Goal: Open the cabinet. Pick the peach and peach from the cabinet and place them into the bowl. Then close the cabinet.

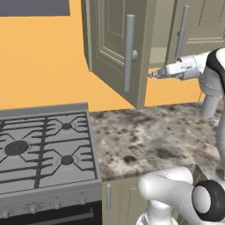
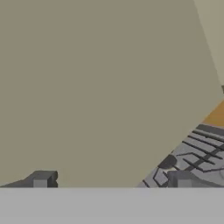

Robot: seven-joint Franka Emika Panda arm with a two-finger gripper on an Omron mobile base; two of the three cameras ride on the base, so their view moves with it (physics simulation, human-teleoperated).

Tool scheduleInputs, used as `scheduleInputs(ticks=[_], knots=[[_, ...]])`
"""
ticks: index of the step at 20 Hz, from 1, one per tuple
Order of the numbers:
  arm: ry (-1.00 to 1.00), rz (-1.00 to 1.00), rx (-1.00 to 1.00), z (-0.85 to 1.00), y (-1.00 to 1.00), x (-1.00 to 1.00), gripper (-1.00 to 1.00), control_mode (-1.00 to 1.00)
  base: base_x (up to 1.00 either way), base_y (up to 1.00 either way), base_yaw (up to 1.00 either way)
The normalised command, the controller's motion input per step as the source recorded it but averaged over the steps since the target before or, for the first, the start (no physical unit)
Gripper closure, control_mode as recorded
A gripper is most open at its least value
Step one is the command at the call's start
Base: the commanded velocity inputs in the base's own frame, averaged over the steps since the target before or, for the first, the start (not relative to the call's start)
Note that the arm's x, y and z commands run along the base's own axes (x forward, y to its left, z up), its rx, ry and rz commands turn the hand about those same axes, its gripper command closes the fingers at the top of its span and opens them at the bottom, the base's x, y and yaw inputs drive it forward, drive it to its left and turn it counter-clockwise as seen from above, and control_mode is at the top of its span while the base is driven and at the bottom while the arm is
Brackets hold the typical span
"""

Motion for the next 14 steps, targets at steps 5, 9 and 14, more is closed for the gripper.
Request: scheduleInputs(ticks=[5,9,14], knots=[[-0.11,-0.29,-0.04,0.29,-0.86,-0.47,-1.00,-1.00,0.00,0.00,0.00],[-0.12,-0.39,-0.03,0.21,-0.97,-0.48,-1.00,-1.00,0.00,0.00,0.00],[-0.16,-0.41,-0.07,0.51,-0.60,-0.08,-1.00,-1.00,0.00,0.00,0.00]])
